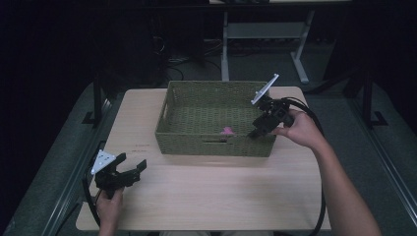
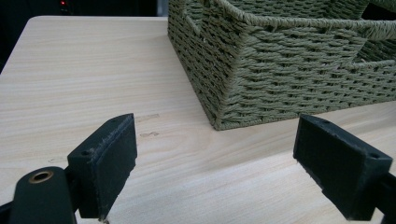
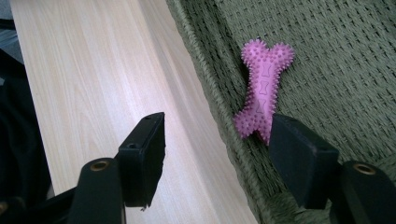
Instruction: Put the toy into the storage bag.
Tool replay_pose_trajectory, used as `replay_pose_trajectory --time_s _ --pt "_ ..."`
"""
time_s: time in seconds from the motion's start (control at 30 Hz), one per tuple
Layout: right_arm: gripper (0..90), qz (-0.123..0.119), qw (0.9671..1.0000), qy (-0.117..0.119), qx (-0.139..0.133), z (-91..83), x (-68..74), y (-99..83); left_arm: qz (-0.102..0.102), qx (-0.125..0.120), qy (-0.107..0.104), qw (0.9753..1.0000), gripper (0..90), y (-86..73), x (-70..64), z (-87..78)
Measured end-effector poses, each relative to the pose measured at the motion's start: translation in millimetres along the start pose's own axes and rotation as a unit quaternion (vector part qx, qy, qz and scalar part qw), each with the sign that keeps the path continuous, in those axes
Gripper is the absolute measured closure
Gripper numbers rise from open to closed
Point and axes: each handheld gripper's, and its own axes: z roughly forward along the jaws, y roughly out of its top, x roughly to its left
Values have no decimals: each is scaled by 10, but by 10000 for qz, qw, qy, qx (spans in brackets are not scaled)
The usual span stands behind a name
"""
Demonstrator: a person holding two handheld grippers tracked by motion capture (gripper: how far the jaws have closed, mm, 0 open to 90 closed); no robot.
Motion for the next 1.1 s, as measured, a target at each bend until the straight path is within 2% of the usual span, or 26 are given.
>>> replay_pose_trajectory --time_s 0.53,0.7,1.1 --pt "333 -13 9999 -66 -102 -73 103 -147 -2 -4 -2 10000 130 -1 -2 3" --pt "330 15 9996 -99 -253 -100 144 -244 -9 2 5 10000 130 -2 0 0" --pt "326 144 9995 -143 -253 -73 192 -503 45 27 7 10000 130 -3 -12 4"
